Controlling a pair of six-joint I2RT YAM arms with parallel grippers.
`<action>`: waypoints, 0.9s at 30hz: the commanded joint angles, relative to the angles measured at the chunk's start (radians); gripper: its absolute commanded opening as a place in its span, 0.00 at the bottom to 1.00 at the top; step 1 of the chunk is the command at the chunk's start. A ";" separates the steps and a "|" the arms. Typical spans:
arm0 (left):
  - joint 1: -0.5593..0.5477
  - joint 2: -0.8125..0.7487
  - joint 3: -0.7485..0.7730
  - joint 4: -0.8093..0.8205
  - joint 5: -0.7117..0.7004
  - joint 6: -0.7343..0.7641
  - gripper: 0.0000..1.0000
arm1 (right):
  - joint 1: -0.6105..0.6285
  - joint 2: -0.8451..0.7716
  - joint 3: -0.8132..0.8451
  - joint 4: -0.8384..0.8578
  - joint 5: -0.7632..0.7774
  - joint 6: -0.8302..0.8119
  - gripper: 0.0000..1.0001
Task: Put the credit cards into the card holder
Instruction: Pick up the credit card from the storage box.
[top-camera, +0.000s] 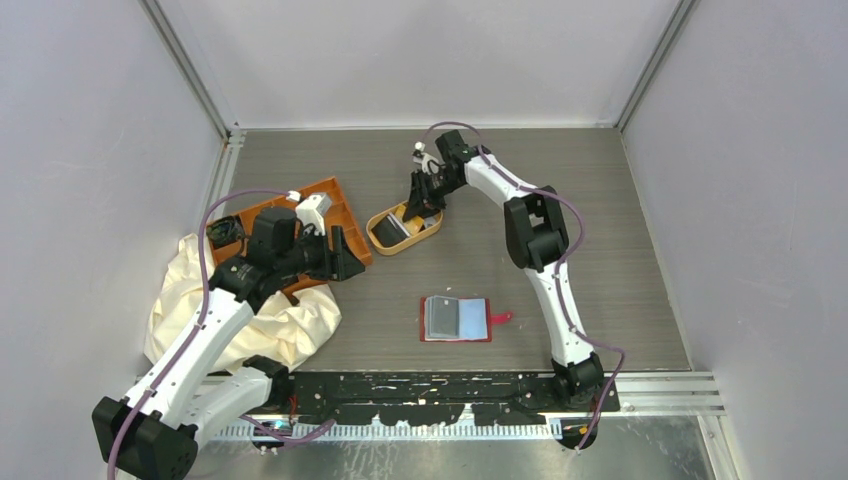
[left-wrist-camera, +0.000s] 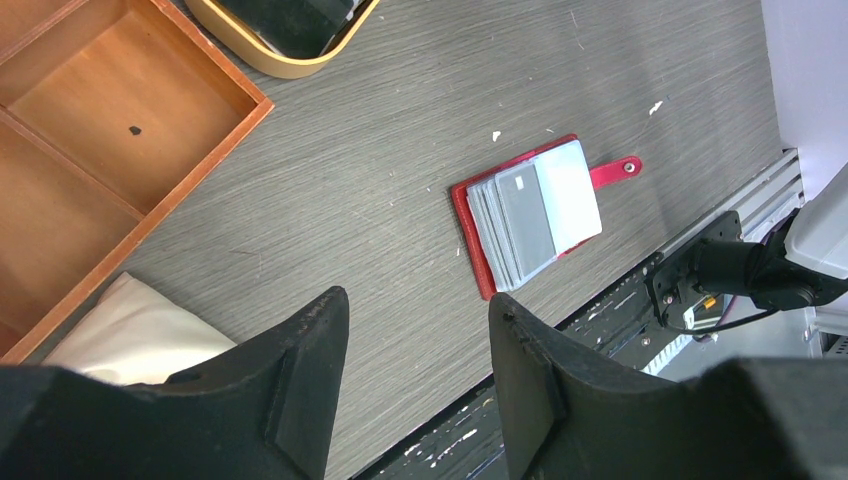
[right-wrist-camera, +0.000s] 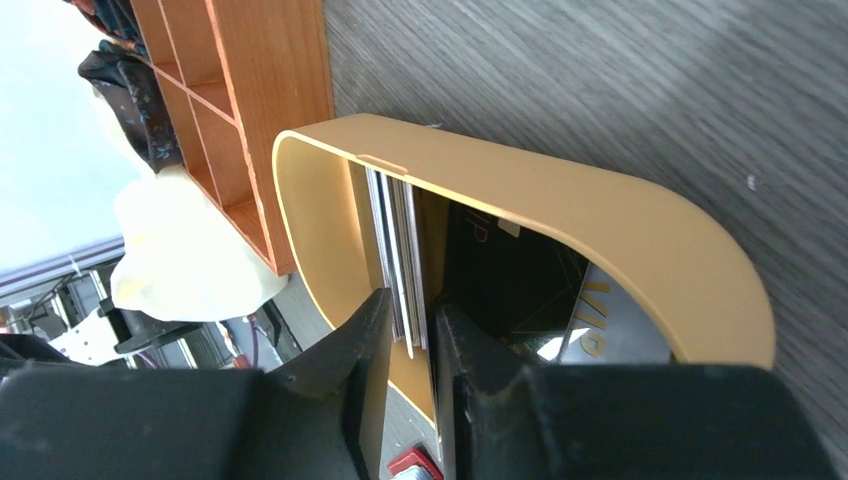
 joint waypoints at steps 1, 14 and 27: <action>0.005 -0.021 0.000 0.014 0.001 0.011 0.54 | -0.012 -0.097 -0.002 -0.007 0.040 -0.019 0.23; 0.005 -0.077 -0.032 0.109 0.125 -0.001 0.56 | -0.090 -0.285 -0.112 0.041 0.058 -0.059 0.01; -0.008 -0.081 -0.460 1.117 0.276 -0.670 0.75 | -0.139 -0.703 -0.632 0.391 -0.292 0.073 0.01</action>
